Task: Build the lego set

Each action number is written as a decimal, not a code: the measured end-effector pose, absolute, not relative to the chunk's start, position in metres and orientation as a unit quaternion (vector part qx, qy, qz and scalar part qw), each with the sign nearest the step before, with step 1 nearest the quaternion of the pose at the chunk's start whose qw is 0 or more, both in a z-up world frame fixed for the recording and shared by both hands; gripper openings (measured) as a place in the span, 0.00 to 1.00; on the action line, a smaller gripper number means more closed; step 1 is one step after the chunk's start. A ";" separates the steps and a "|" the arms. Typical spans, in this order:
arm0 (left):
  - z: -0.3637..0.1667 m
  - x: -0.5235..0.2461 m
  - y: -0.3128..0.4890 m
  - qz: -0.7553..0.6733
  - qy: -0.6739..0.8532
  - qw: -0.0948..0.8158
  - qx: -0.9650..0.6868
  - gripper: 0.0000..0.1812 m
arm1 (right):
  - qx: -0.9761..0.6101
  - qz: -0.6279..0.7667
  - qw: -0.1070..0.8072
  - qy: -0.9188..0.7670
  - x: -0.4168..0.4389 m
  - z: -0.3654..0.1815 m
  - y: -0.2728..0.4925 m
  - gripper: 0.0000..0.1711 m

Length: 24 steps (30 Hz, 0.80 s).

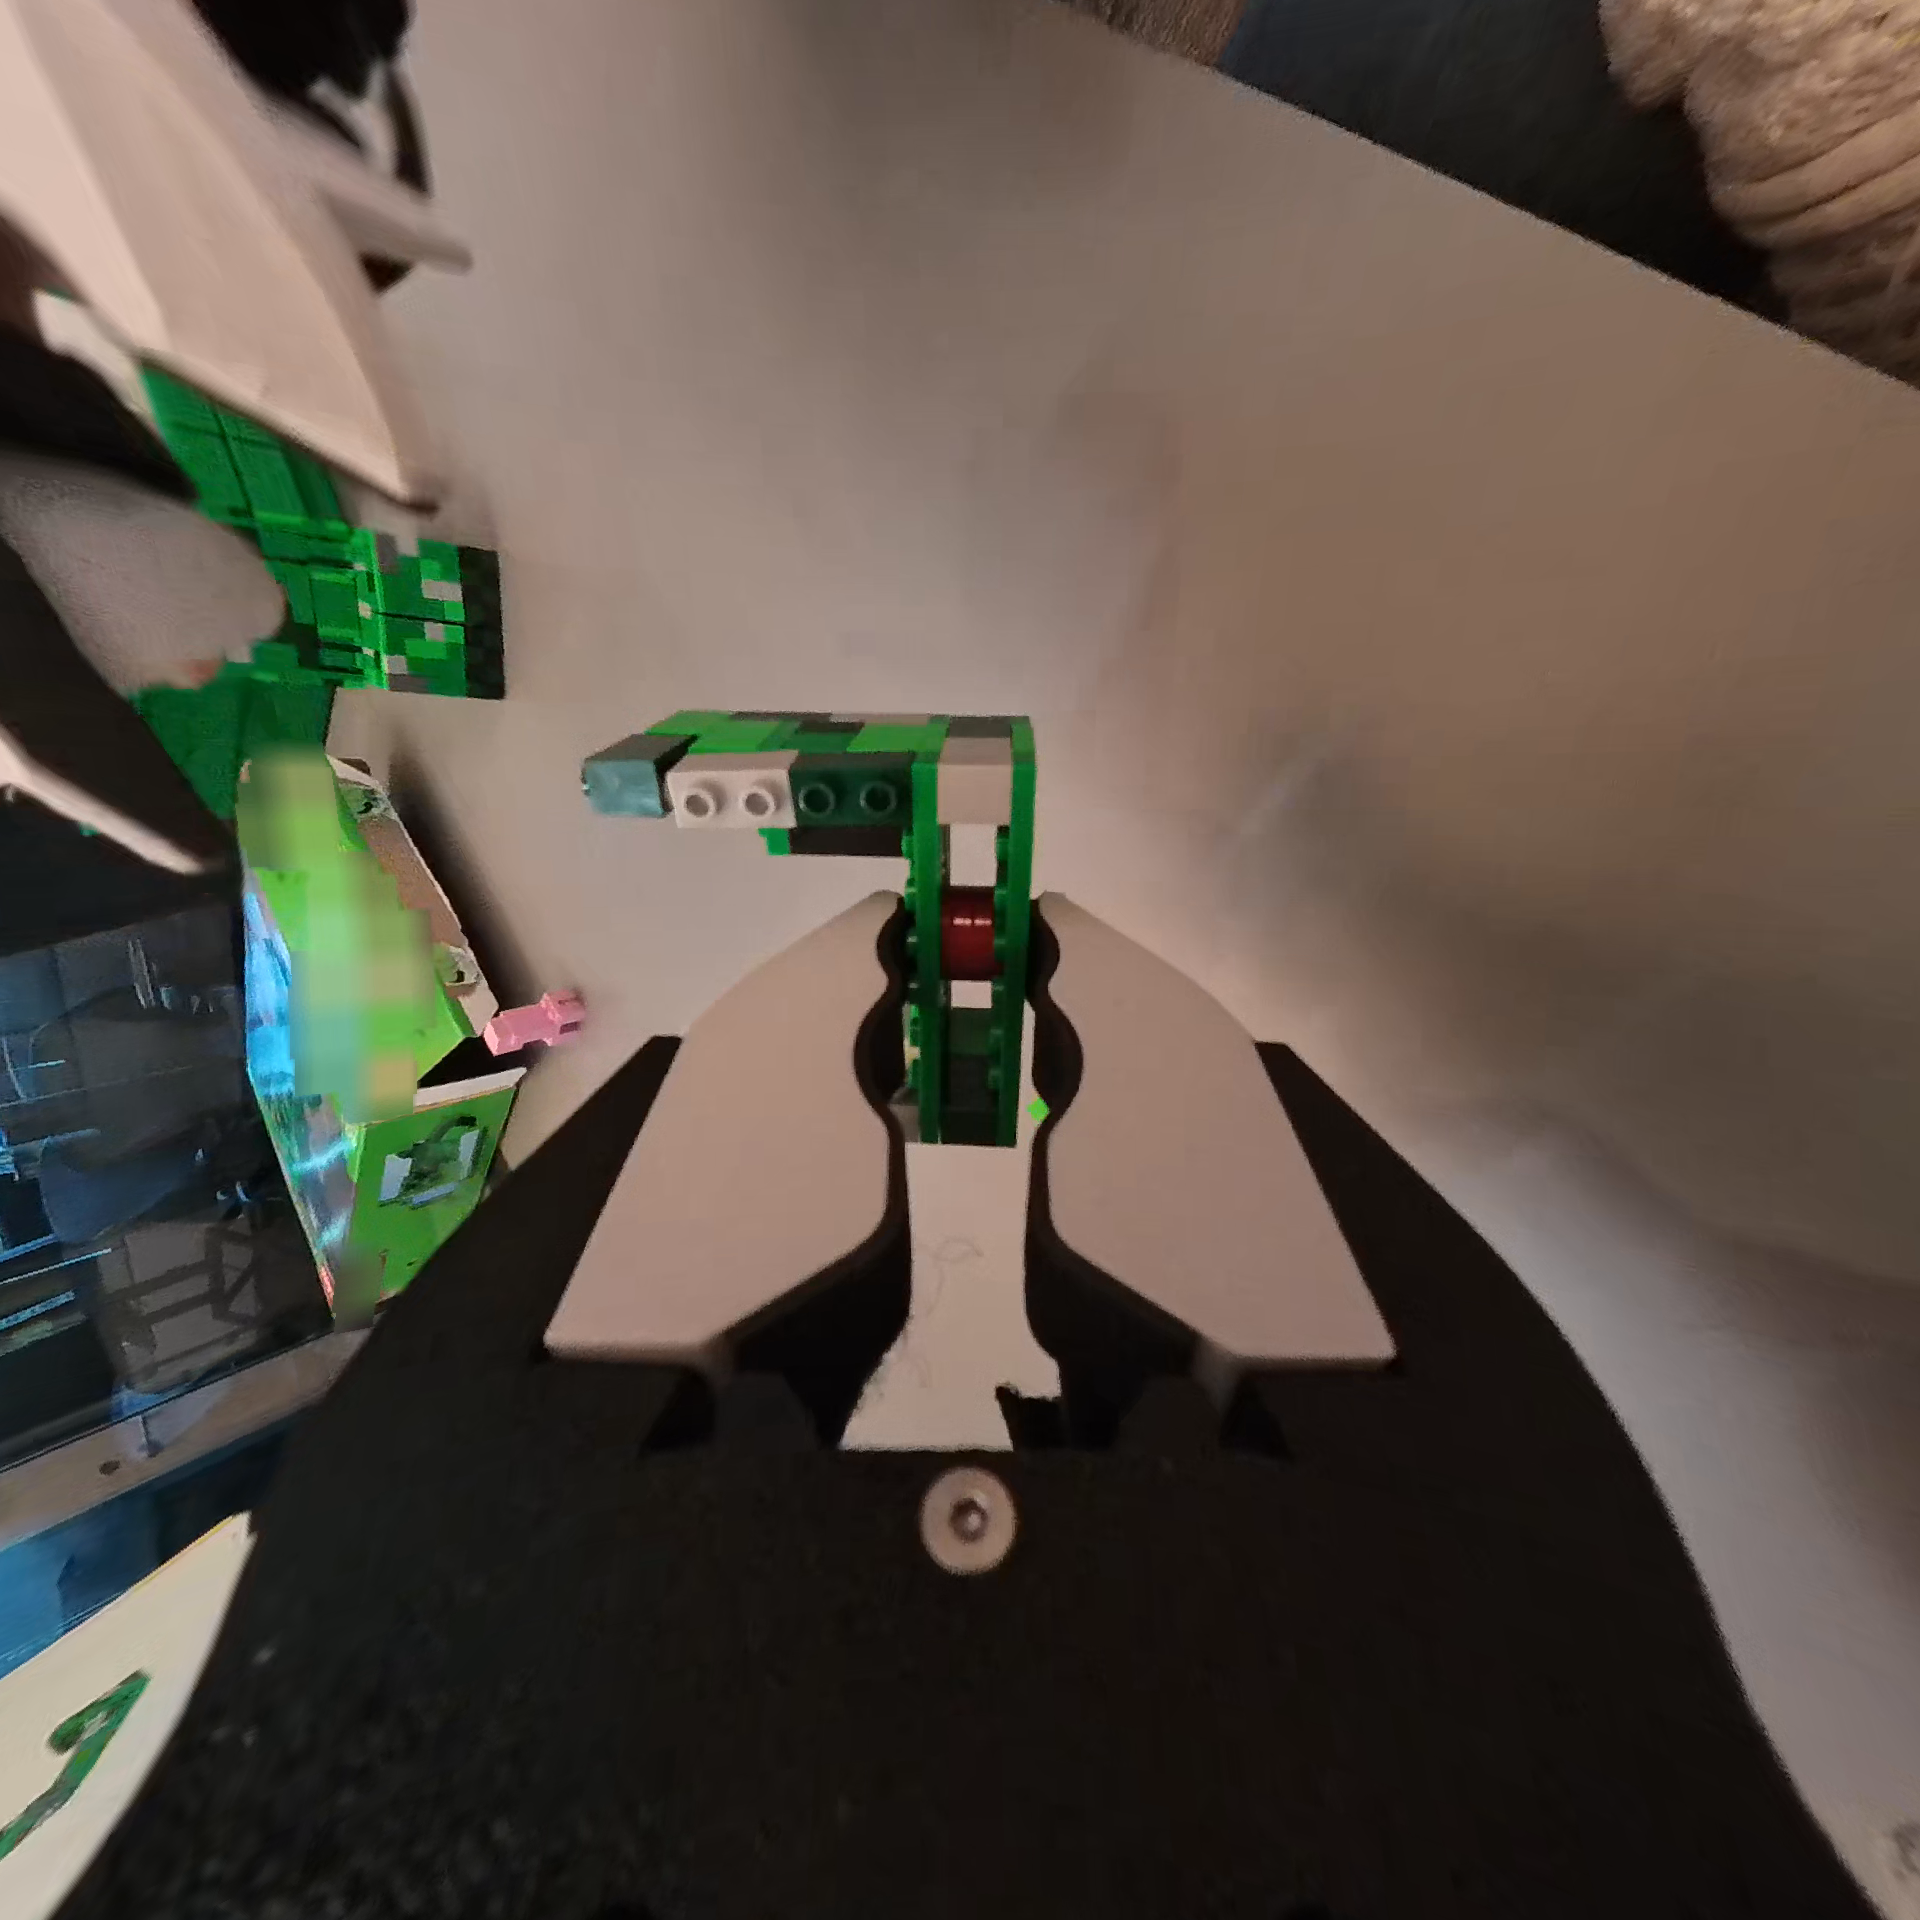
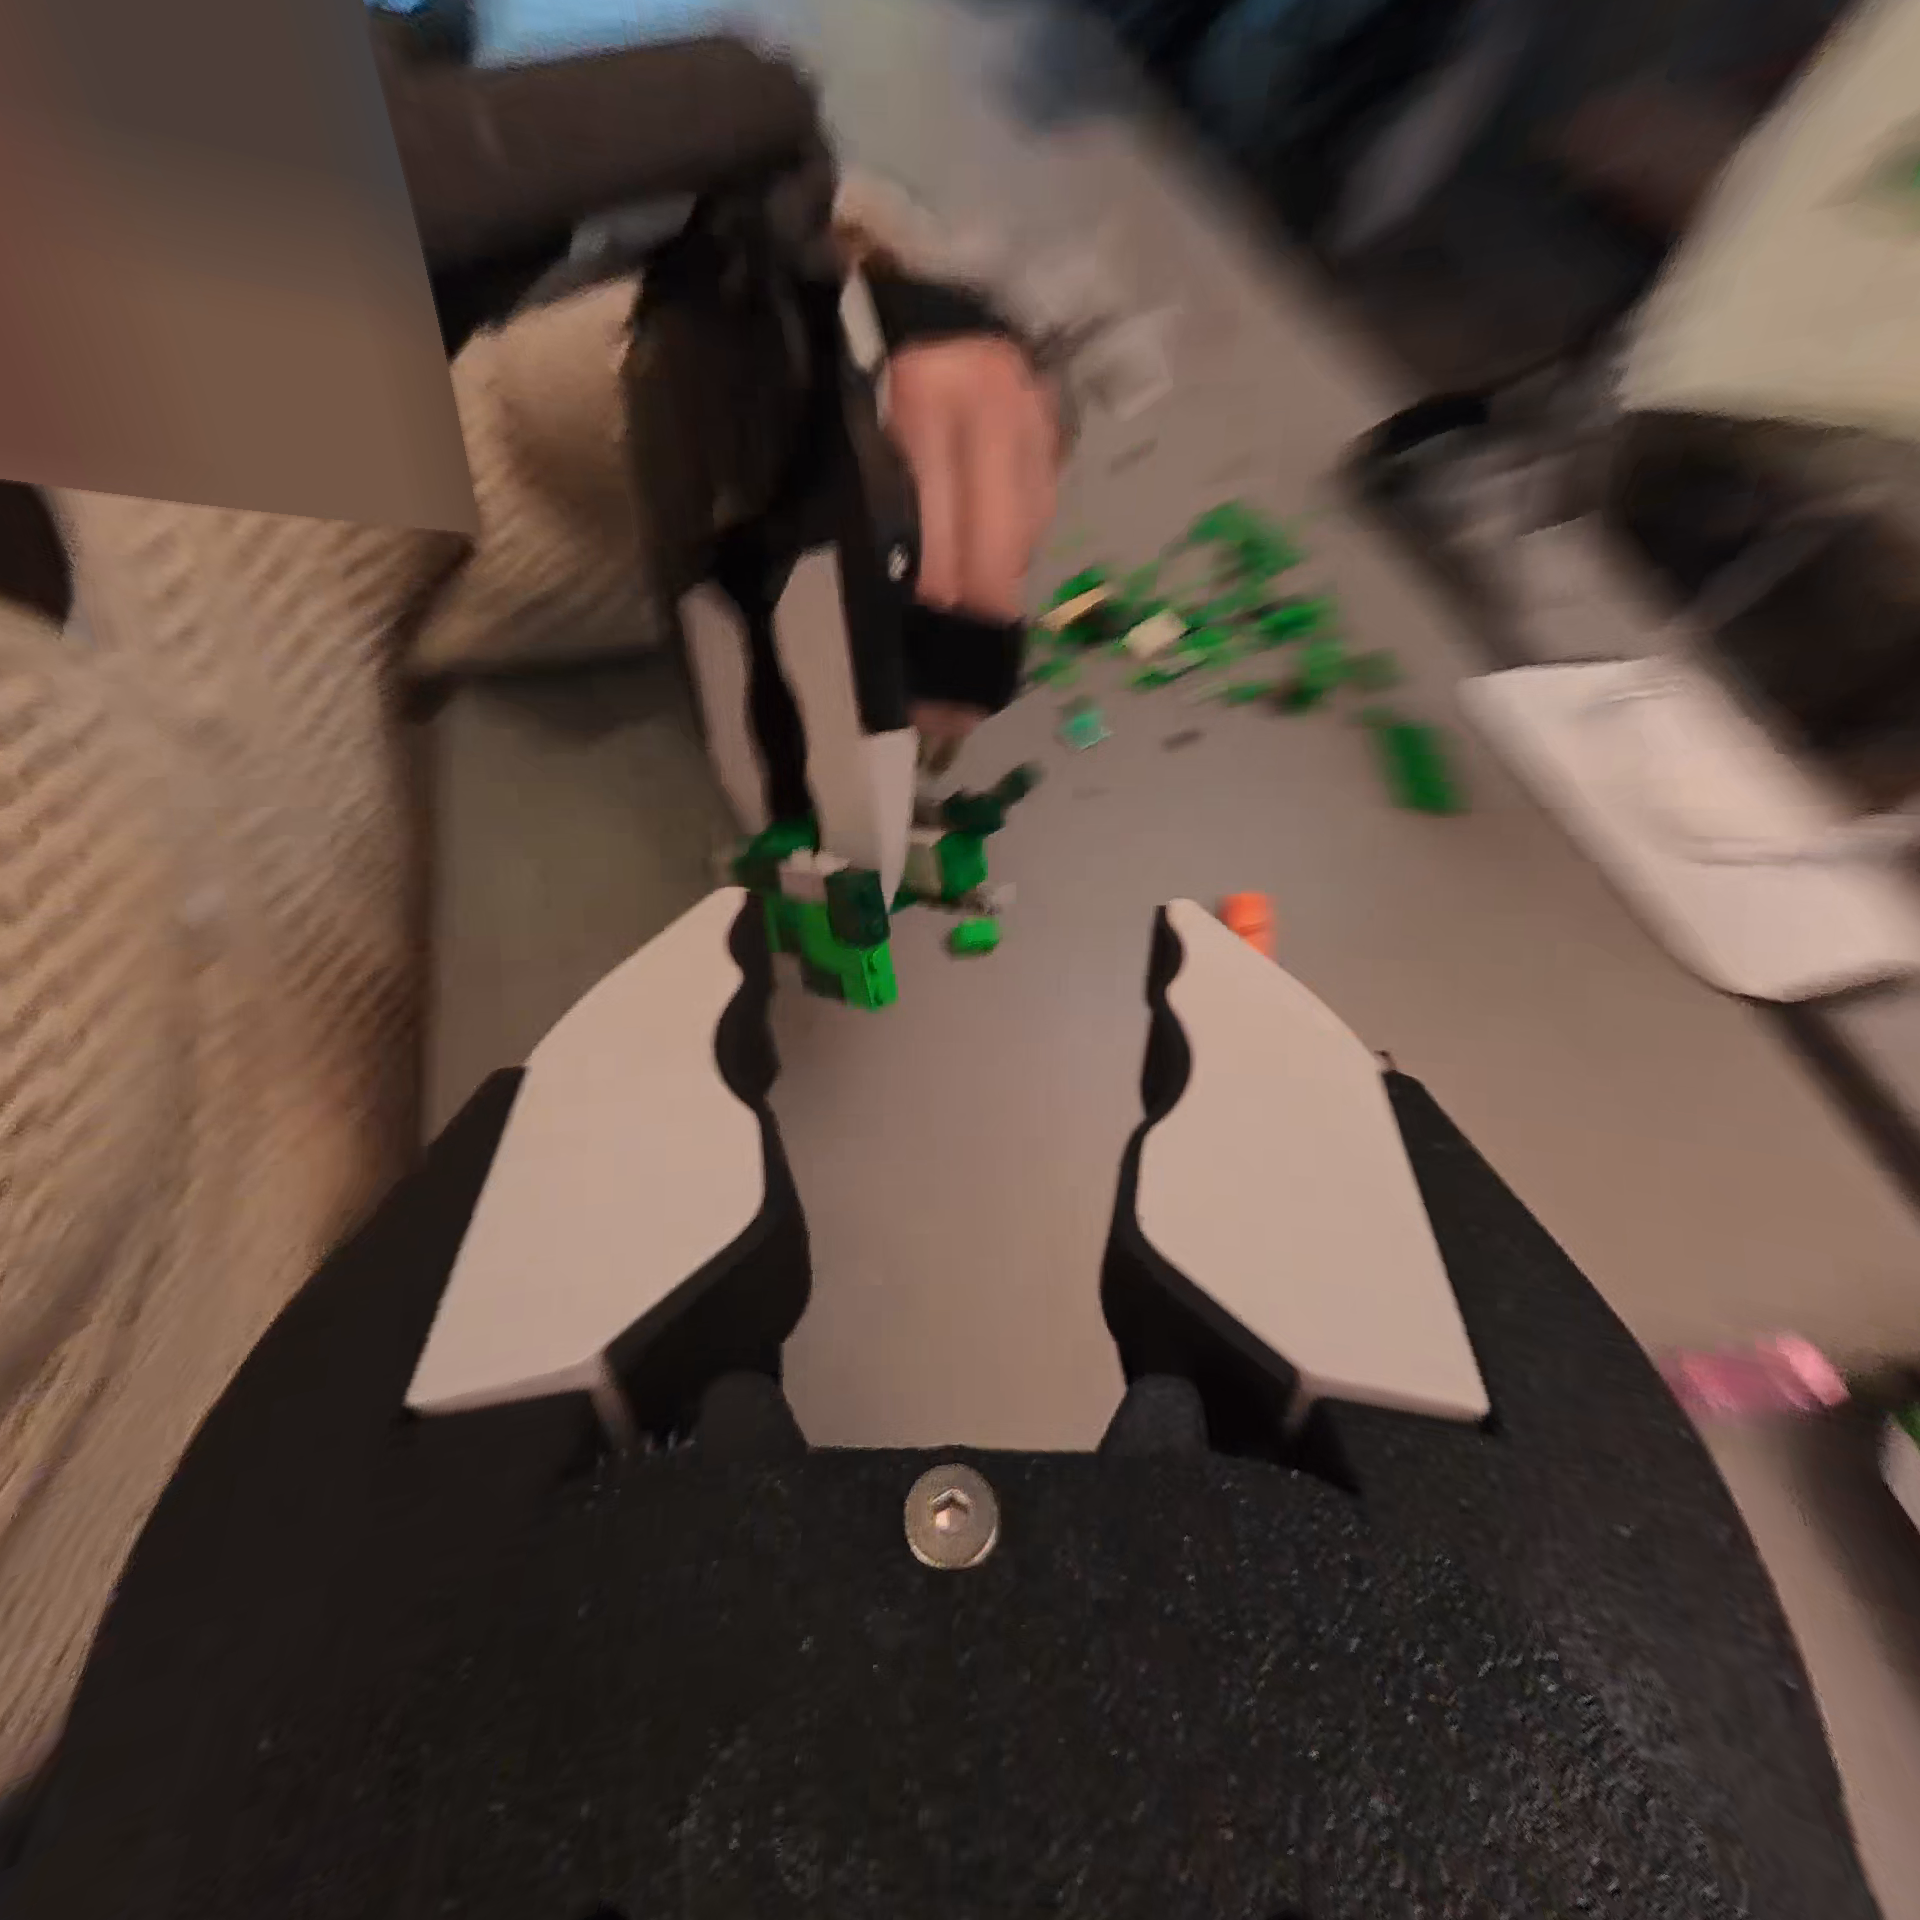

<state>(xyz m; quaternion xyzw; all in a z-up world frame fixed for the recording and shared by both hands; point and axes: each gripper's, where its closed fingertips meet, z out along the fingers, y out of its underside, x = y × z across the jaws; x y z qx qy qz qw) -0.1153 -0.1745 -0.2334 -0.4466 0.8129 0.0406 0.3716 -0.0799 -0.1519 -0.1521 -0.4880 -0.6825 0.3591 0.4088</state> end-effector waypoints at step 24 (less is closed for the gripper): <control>-0.250 -0.120 -0.165 0.036 0.811 0.349 -0.468 0.11 | -0.487 0.077 0.703 -0.513 -0.118 -0.207 -0.172 0.57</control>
